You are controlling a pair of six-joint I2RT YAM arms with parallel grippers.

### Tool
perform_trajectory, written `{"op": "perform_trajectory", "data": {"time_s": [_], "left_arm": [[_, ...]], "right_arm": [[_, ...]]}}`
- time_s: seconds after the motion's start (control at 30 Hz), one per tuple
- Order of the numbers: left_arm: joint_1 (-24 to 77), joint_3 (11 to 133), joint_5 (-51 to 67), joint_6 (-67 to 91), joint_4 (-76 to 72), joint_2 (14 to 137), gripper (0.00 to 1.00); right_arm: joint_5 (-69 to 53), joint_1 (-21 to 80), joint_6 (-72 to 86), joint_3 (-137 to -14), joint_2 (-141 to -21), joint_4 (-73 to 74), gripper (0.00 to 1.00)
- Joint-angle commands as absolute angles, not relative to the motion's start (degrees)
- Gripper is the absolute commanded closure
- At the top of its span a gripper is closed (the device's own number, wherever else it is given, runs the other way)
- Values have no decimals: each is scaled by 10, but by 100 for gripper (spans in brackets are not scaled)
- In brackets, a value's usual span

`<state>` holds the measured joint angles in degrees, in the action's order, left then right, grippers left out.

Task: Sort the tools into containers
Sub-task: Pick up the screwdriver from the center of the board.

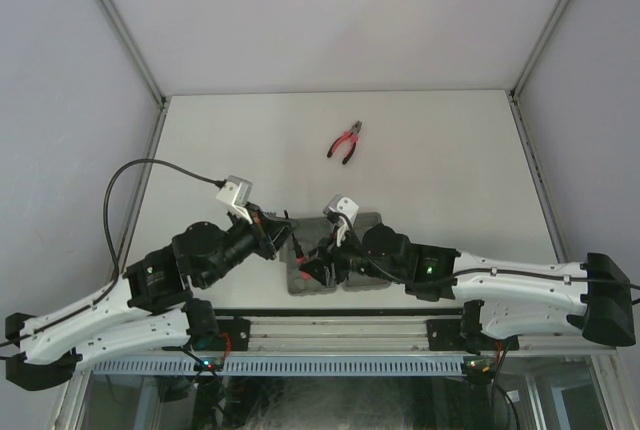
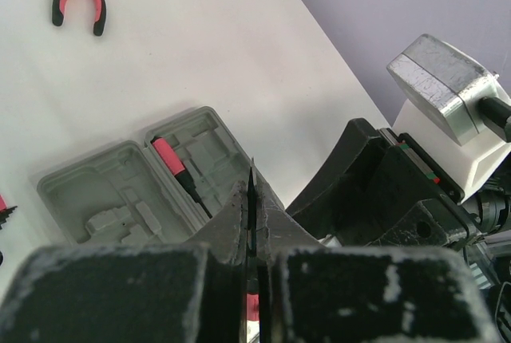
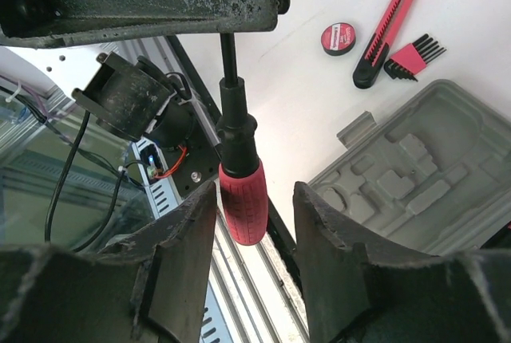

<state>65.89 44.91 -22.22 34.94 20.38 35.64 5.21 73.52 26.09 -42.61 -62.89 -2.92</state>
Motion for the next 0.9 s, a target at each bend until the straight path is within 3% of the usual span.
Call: {"op": "perform_trajectory", "data": {"time_s": [0.0,0.27,0.4,0.63,0.87], "left_arm": [[659,479,-218,343,178,351,100],[659,479,-218,344,178,347,100],[659,478,-218,344,178,348,100],[658,470,-218,347,170,349,67],[659,467,-219,345,171,345,52]], "right_arm": [[41,740,272,-448,-635,-58,58],[39,740,274,-448,-641,-59,62],[43,740,275,-448,-638,-56,72],[91,737,285,-447,-613,-45,87],[138,731,301,-448,-590,-7,98]]}}
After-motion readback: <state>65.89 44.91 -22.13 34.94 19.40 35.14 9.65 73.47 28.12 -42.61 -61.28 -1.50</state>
